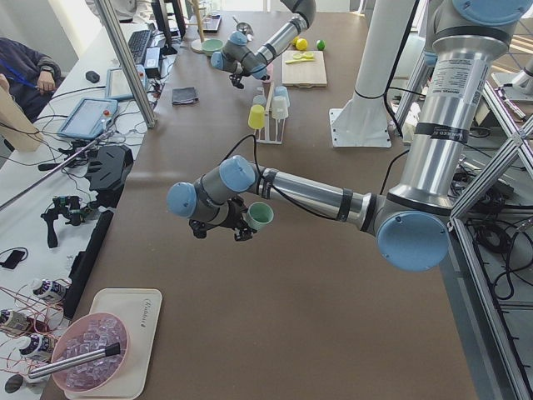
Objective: Place cup on cup holder
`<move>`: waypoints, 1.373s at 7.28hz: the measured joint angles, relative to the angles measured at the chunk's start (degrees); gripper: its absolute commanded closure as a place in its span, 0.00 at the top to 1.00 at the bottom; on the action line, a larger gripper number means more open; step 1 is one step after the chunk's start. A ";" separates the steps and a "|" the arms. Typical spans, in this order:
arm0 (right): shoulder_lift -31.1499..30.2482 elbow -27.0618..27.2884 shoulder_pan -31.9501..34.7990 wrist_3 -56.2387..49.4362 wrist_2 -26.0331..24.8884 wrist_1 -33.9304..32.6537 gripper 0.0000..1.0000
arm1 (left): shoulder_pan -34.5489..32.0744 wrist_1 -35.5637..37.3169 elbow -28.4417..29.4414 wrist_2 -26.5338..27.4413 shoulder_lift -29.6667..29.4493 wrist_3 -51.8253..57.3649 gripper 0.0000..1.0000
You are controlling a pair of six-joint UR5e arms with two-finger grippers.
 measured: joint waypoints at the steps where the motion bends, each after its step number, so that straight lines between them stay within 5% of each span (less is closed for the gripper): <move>1: 0.05 -0.31 -0.32 -0.11 -0.42 0.00 0.96 | -2.46 -3.27 -0.61 0.28 -0.12 -0.05 0.51; 4: 0.21 -0.66 -0.72 -0.15 -0.75 0.00 0.87 | -6.25 -20.81 -1.15 0.82 1.14 -4.12 0.51; 7: 0.43 -0.73 -0.76 -0.19 -0.84 0.00 0.58 | -6.44 -42.30 -0.98 -0.64 6.54 -13.31 0.44; 10: 0.64 0.42 -0.49 -0.21 -0.81 -0.02 0.58 | -6.38 -54.51 -0.82 -7.30 8.89 -15.52 0.27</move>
